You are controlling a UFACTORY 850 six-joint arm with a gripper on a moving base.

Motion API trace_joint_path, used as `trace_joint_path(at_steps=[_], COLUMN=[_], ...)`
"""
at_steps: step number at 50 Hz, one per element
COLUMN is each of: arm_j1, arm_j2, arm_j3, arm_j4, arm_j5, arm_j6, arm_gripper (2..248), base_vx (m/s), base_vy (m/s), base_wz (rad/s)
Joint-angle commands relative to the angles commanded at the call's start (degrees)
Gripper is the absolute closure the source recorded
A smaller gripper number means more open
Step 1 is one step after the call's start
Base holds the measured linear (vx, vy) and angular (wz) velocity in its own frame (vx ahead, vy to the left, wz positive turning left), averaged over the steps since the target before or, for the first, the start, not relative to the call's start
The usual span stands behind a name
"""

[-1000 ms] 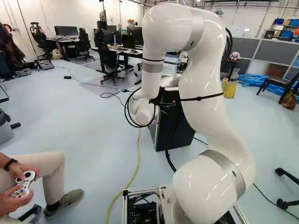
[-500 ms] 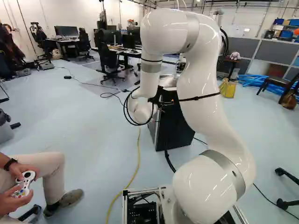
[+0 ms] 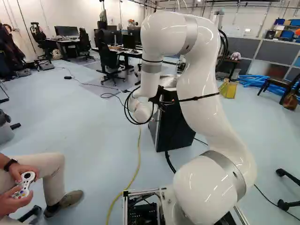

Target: Grab a drink from the fridge

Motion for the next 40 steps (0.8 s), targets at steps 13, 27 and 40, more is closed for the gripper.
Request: trace_joint_path(at_steps=[13,27,40], arm_j1=[-0.62,-1.32,-2.03], arm_j2=[-0.08,-0.16,-0.25], arm_j3=[-0.13,-0.26,-0.41], arm_j4=[0.0,0.0,0.0], arm_j5=[0.0,0.0,0.0], arm_j6=[0.0,0.0,0.0], arm_gripper=[3,3,3], base_vx=[0.0,0.0,0.0], base_vy=[0.0,0.0,0.0], base_wz=[0.0,0.0,0.0])
